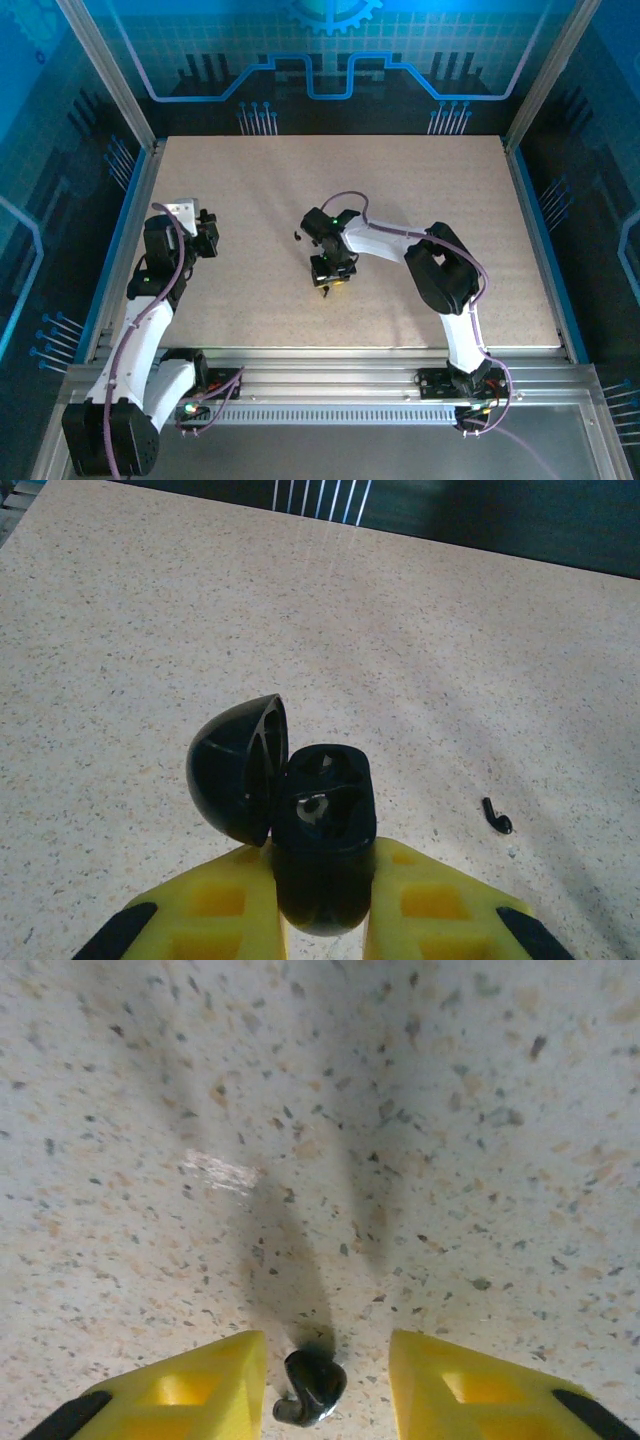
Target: Insert the wireless bluetooth earbuds into the charging case
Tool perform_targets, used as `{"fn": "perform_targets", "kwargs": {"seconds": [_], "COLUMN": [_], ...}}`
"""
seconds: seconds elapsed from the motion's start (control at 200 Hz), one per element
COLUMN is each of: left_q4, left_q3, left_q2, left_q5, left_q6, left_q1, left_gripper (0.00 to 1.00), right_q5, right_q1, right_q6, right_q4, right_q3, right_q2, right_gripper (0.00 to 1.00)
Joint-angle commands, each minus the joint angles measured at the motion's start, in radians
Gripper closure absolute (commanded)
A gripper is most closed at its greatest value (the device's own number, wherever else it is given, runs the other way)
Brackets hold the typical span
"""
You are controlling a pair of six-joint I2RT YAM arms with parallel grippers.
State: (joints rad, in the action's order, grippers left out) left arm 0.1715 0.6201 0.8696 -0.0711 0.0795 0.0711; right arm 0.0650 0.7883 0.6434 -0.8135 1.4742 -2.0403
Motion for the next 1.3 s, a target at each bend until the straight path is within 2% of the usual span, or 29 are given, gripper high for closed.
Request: {"fn": "perform_targets", "kwargs": {"seconds": [0.0,0.25,0.455,1.296], "left_q4": [-0.022,-0.027,-0.035,-0.014], "left_q3": [0.035,0.036,0.036,0.047], "left_q2": [-0.003,-0.001,0.012,0.017], "left_q5": [-0.021,-0.034,-0.107,-0.108], "left_q6": [-0.004,-0.003,-0.008,-0.023], "left_q1": [-0.010,-0.010,-0.014,-0.033], "left_gripper": [0.95,0.95,0.95,0.95], "right_q5": [0.032,-0.006,0.019,0.019], "right_q1": [-0.006,0.019,0.033,0.028], "right_q6": [0.057,0.201,0.286,0.284], "right_q4": [-0.038,-0.136,-0.093,-0.043], "right_q3": [0.040,0.048,0.010,-0.008], "right_q2": [0.068,0.100,0.076,-0.040], "right_gripper": [0.60,0.60,0.60,0.68]}}
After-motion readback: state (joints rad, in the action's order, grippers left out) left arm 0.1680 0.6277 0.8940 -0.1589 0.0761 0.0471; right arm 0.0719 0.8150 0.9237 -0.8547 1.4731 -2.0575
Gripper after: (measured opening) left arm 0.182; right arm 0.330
